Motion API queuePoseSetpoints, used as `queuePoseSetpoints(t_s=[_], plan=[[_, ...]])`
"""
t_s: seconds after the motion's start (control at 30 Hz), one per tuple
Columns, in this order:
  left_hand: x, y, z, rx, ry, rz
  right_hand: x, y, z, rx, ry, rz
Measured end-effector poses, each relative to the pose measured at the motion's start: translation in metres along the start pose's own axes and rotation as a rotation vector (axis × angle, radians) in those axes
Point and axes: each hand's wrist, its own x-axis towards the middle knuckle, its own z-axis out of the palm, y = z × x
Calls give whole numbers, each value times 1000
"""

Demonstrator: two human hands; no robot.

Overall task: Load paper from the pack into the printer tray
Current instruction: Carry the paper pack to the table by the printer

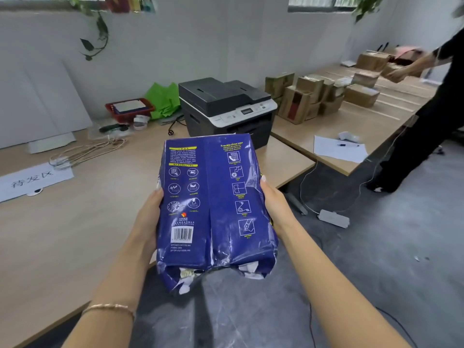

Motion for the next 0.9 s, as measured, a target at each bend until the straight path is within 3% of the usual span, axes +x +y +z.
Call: queuePoseSetpoints(t_s=[0.33, 0.5, 0.9], plan=[[69, -19, 34, -21, 92, 4, 85, -21, -37, -147, -76, 48], [112, -16, 22, -91, 162, -35, 145, -24, -22, -177, -137, 78], [192, 7, 5, -5, 337, 76, 269, -32, 21, -169, -309, 163]])
